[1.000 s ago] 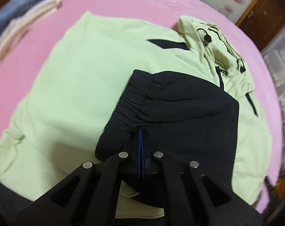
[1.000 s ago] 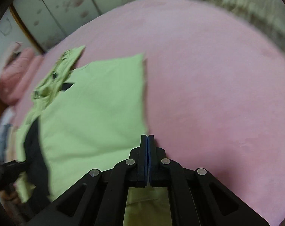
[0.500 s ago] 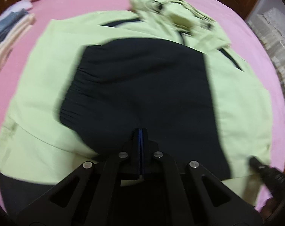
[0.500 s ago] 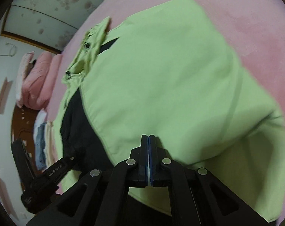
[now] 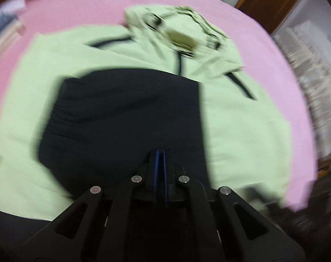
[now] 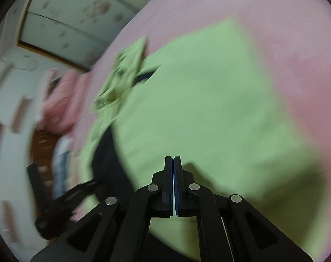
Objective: Fold large clothes
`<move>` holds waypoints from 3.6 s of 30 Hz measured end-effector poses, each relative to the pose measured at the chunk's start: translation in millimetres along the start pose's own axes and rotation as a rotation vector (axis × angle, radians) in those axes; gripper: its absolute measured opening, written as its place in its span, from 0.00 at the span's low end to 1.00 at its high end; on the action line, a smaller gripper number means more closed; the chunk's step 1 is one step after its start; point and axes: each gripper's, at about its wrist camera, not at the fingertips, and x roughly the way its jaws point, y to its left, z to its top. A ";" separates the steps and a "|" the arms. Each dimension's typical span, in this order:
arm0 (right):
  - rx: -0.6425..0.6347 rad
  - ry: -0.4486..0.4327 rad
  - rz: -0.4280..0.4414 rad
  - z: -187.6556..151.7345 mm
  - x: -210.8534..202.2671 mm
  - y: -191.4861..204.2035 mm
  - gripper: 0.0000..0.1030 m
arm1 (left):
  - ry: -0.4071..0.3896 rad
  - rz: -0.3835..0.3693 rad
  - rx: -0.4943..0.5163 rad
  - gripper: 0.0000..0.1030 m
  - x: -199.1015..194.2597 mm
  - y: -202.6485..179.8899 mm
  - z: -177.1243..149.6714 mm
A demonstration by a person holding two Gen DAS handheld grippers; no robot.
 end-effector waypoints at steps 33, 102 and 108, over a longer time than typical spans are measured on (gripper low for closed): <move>0.023 -0.196 -0.250 95.0 -55.5 -34.3 0.11 | -0.052 0.334 0.088 0.01 -5.2 54.3 34.3; -0.419 0.174 -0.837 94.5 105.5 218.7 0.86 | 0.391 0.202 0.288 0.70 -27.3 71.3 268.2; -0.465 0.096 -0.840 175.0 104.0 244.1 0.86 | 0.334 0.064 0.178 0.70 17.0 74.0 341.9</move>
